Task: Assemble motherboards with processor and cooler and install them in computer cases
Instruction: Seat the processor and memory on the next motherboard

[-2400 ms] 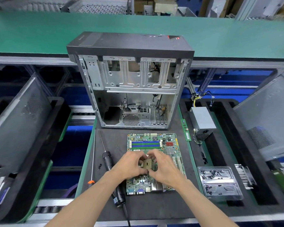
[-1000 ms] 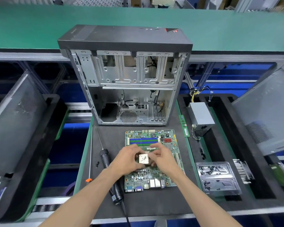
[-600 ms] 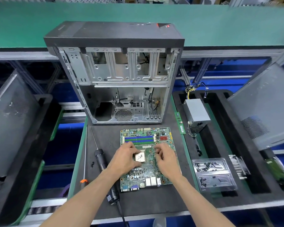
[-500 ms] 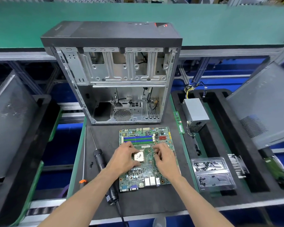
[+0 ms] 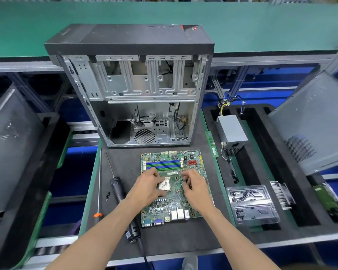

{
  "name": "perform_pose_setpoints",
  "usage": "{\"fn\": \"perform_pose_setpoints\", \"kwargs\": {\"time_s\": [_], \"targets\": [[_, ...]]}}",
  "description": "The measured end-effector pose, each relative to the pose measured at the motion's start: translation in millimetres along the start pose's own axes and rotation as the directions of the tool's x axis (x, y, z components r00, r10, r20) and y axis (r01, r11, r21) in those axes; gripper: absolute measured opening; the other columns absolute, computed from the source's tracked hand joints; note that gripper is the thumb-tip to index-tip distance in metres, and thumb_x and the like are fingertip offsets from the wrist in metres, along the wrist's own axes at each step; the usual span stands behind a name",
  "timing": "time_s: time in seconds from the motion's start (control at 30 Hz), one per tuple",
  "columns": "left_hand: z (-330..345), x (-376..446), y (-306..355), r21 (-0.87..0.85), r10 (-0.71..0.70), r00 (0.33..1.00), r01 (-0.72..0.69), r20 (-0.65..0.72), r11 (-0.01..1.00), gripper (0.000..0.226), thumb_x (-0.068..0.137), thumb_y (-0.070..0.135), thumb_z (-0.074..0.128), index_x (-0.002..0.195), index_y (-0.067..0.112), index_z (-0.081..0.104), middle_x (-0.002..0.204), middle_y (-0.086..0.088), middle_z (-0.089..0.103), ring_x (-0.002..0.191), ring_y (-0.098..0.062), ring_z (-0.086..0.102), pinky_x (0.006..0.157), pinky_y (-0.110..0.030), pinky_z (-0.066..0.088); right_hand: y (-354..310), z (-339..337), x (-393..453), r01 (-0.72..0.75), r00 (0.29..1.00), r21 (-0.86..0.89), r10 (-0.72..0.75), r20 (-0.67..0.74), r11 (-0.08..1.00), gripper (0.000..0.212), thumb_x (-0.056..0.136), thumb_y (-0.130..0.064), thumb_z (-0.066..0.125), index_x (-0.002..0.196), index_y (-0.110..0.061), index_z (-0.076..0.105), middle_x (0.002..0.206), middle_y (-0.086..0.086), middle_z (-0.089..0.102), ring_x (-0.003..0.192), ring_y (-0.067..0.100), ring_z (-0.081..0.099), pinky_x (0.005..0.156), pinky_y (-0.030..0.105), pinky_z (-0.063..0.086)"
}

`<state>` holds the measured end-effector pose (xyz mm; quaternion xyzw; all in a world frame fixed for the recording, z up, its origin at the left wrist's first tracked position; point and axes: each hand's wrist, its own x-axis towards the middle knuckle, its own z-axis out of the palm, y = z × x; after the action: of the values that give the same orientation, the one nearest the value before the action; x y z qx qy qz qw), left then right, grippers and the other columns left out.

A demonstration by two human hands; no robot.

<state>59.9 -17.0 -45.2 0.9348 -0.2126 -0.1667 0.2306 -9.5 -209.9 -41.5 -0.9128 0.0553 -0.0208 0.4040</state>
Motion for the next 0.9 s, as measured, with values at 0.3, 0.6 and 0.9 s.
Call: {"fn": "perform_pose_setpoints", "kwargs": {"time_s": [0.3,0.6,0.9], "targets": [[0.4,-4.9,-1.0,0.025,0.076,0.995,-0.075,-0.067,0.997,0.061,0.08,0.052,0.077,0.132,0.022,0.065,0.108,0.009,0.052,0.1,-0.011,0.053,0.091,-0.026,0.046,0.4,0.2,0.7,-0.019,1.0,0.008,0.019,0.006,1.0,0.027,0.091,0.005,0.057,0.111,-0.013,0.062,0.093,-0.009,0.05,0.078,0.005,0.049,0.071,0.016,0.042],[-4.8,-6.6,0.7,0.057,0.09,0.995,-0.088,-0.04,0.995,0.054,0.081,0.054,0.075,0.125,0.023,0.069,0.109,0.009,0.052,0.1,-0.013,0.054,0.09,-0.031,0.048,-0.2,0.2,0.7,-0.028,1.0,-0.003,0.028,0.011,1.0,0.027,0.091,0.004,0.058,0.112,-0.013,0.062,0.093,-0.01,0.049,0.081,0.0,0.049,0.072,0.009,0.039],[-4.3,-4.9,0.5,0.141,0.134,0.991,-0.13,-0.016,0.981,0.049,0.085,0.054,0.07,0.123,0.022,0.069,0.106,0.007,0.049,0.103,-0.015,0.049,0.087,-0.031,0.048,1.1,1.6,1.4,-0.039,0.999,-0.003,0.039,0.021,0.999,0.029,0.09,0.003,0.058,0.112,-0.015,0.061,0.094,-0.011,0.049,0.078,0.0,0.048,0.072,0.009,0.039]]}}
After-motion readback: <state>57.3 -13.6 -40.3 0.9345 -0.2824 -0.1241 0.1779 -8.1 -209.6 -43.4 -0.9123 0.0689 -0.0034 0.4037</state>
